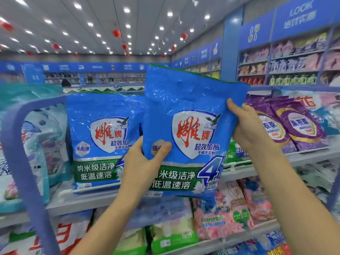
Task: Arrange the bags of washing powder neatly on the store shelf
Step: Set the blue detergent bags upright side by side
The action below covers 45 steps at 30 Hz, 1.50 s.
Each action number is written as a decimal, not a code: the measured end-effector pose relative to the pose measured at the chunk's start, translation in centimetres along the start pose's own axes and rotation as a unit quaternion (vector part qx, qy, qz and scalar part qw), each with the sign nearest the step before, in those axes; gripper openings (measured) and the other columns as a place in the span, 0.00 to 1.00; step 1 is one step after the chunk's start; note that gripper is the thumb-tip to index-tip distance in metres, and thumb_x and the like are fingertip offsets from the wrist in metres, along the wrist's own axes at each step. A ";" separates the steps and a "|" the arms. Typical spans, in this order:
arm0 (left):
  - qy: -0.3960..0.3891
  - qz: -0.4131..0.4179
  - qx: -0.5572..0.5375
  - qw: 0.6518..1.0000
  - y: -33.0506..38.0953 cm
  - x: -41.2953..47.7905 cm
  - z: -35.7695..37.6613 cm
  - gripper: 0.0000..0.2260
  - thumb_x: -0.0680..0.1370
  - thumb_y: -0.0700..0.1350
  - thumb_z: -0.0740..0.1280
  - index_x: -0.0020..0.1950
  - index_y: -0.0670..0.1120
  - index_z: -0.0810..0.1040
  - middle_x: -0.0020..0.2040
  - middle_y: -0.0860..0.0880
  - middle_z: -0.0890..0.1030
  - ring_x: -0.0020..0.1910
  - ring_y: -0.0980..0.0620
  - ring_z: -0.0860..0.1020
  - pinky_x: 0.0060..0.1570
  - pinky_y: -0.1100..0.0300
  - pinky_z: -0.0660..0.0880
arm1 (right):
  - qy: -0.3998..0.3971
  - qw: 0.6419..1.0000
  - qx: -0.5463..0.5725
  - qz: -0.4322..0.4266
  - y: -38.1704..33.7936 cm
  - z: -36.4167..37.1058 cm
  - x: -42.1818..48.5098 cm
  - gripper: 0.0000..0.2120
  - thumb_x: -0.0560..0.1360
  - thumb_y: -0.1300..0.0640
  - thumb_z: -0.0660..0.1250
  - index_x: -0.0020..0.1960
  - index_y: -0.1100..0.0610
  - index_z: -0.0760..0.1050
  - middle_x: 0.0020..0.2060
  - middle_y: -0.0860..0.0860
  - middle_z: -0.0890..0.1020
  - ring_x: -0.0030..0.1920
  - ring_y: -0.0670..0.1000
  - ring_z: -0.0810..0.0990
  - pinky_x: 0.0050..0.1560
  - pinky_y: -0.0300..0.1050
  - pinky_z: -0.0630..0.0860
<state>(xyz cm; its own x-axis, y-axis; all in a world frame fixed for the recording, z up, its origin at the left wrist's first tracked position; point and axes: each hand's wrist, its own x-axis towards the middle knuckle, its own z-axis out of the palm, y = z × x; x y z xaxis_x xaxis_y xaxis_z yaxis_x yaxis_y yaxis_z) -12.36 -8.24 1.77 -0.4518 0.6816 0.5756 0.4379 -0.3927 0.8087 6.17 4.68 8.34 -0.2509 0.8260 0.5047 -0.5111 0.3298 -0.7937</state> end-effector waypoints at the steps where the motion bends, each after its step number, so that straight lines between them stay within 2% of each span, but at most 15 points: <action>1: 0.010 0.006 -0.002 1.000 0.5 1.0 0.1 0.05 0.72 0.50 0.70 0.43 0.53 0.76 0.36 0.58 0.81 0.35 0.66 0.77 0.33 0.75 0.70 | -0.002 1.000 0.000 -0.007 -0.5 0.3 1.3 0.07 0.78 0.59 0.60 0.48 0.57 0.77 0.37 0.46 0.85 0.36 0.46 0.82 0.38 0.41 0.80; 7: 0.078 0.005 0.010 0.997 0.4 5.5 2.3 0.10 0.74 0.52 0.68 0.36 0.51 0.71 0.34 0.57 0.74 0.29 0.67 0.73 0.29 0.73 0.67 | -0.005 1.000 -0.030 -0.005 -1.3 2.0 8.1 0.06 0.77 0.58 0.63 0.45 0.56 0.78 0.34 0.47 0.84 0.38 0.52 0.81 0.45 0.49 0.80; 10: 0.098 0.016 0.029 0.995 -0.7 6.5 3.7 0.06 0.74 0.49 0.69 0.44 0.49 0.74 0.38 0.60 0.76 0.34 0.72 0.74 0.35 0.76 0.69 | -0.001 0.999 -0.042 0.019 0.0 1.9 10.1 0.06 0.77 0.56 0.64 0.45 0.54 0.78 0.37 0.49 0.83 0.42 0.56 0.79 0.51 0.57 0.77; 13: 0.098 -0.020 0.027 0.995 -3.0 7.0 4.6 0.09 0.75 0.51 0.67 0.51 0.48 0.75 0.45 0.56 0.79 0.45 0.65 0.77 0.41 0.75 0.70 | -0.015 0.997 -0.065 0.028 1.6 1.8 11.1 0.06 0.78 0.55 0.63 0.44 0.54 0.77 0.39 0.51 0.82 0.40 0.54 0.80 0.48 0.54 0.78; 16: 0.083 -0.111 0.005 0.990 -4.6 6.7 5.0 0.11 0.77 0.52 0.65 0.55 0.48 0.72 0.50 0.55 0.76 0.53 0.53 0.75 0.50 0.61 0.68 | -0.024 0.991 -0.117 0.054 3.9 1.8 11.2 0.08 0.78 0.55 0.62 0.41 0.54 0.76 0.35 0.51 0.79 0.33 0.50 0.77 0.34 0.44 0.77; 19: 0.097 -0.131 0.009 0.987 -5.0 6.0 5.4 0.09 0.78 0.50 0.63 0.54 0.49 0.69 0.44 0.62 0.70 0.49 0.56 0.69 0.46 0.66 0.63 | 0.006 0.985 -0.134 0.104 6.3 1.2 11.3 0.12 0.77 0.52 0.64 0.40 0.60 0.75 0.34 0.58 0.73 0.33 0.55 0.73 0.36 0.47 0.72; 22: 0.130 -0.111 0.032 0.985 -5.0 5.4 5.9 0.15 0.78 0.49 0.63 0.63 0.47 0.67 0.45 0.60 0.66 0.48 0.60 0.66 0.43 0.71 0.61 | 0.013 0.982 -0.138 0.127 8.1 0.7 11.3 0.22 0.76 0.50 0.65 0.51 0.72 0.72 0.37 0.58 0.71 0.36 0.55 0.71 0.37 0.48 0.70; 25: 0.150 -0.096 0.057 0.982 -5.4 5.5 6.1 0.16 0.78 0.47 0.65 0.63 0.45 0.67 0.43 0.62 0.65 0.34 0.74 0.67 0.33 0.81 0.63 | 0.014 0.987 -0.128 0.095 8.0 0.8 11.2 0.14 0.78 0.53 0.63 0.47 0.65 0.72 0.35 0.54 0.74 0.34 0.48 0.75 0.32 0.42 0.74; 28: 0.167 -0.084 0.084 0.979 -5.7 5.7 6.3 0.11 0.77 0.47 0.66 0.53 0.49 0.65 0.42 0.65 0.66 0.35 0.77 0.68 0.34 0.82 0.64 | 0.044 0.983 -0.178 -0.020 7.7 -0.2 10.3 0.15 0.78 0.54 0.63 0.61 0.57 0.66 0.51 0.50 0.74 0.49 0.48 0.74 0.45 0.40 0.75; 30: 0.184 -0.078 0.099 0.975 -6.1 5.9 6.5 0.10 0.77 0.49 0.65 0.52 0.49 0.66 0.42 0.65 0.68 0.39 0.65 0.72 0.35 0.75 0.64 | 0.052 0.951 -0.261 -0.156 8.6 -1.3 7.9 0.16 0.76 0.54 0.63 0.63 0.55 0.65 0.55 0.48 0.73 0.53 0.47 0.73 0.54 0.41 0.72; 32: 0.197 -0.086 0.106 0.971 -6.7 6.1 6.7 0.10 0.78 0.52 0.63 0.52 0.48 0.67 0.42 0.66 0.69 0.42 0.58 0.71 0.43 0.66 0.64 | -0.003 0.893 -0.376 -0.248 10.9 -1.9 4.5 0.20 0.75 0.49 0.60 0.66 0.54 0.64 0.61 0.50 0.72 0.61 0.46 0.68 0.64 0.38 0.64; 34: 0.210 -0.077 0.113 0.968 -7.4 6.4 6.6 0.13 0.78 0.54 0.62 0.53 0.45 0.71 0.42 0.61 0.74 0.43 0.55 0.73 0.44 0.61 0.64 | -0.074 0.817 -0.496 -0.284 13.5 -1.9 2.2 0.26 0.76 0.43 0.55 0.70 0.51 0.59 0.70 0.52 0.66 0.72 0.52 0.58 0.71 0.45 0.52; 36: 0.218 -0.069 0.120 0.966 -7.9 6.6 6.6 0.14 0.78 0.54 0.61 0.52 0.44 0.72 0.42 0.56 0.77 0.43 0.53 0.75 0.41 0.60 0.66 | -0.092 0.754 -0.583 -0.288 15.4 -1.8 1.5 0.29 0.77 0.36 0.48 0.73 0.49 0.54 0.74 0.54 0.59 0.75 0.56 0.48 0.72 0.53 0.45; 40: 0.210 -0.069 0.120 0.968 -8.1 6.8 6.4 0.13 0.78 0.54 0.61 0.49 0.44 0.72 0.39 0.59 0.75 0.39 0.64 0.73 0.35 0.77 0.65 | -0.098 0.715 -0.642 -0.261 15.8 -1.6 2.3 0.33 0.76 0.33 0.41 0.74 0.50 0.52 0.75 0.57 0.56 0.75 0.58 0.46 0.72 0.56 0.43; 45: 0.195 -0.091 0.098 0.972 -7.6 6.4 6.4 0.10 0.80 0.54 0.58 0.52 0.47 0.68 0.41 0.59 0.74 0.41 0.62 0.73 0.34 0.67 0.62 | -0.080 0.694 -0.665 -0.265 15.6 -1.6 1.9 0.33 0.76 0.33 0.41 0.74 0.51 0.56 0.74 0.58 0.59 0.74 0.58 0.48 0.71 0.59 0.47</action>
<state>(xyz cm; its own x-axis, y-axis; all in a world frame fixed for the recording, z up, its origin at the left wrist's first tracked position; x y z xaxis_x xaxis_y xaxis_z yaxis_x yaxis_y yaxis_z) -13.56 3.07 -1.43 -0.7794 0.4278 0.4577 0.4453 -0.1356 0.8850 -0.97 12.12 -3.58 -0.4596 0.4021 0.7919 0.6179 0.7852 -0.0401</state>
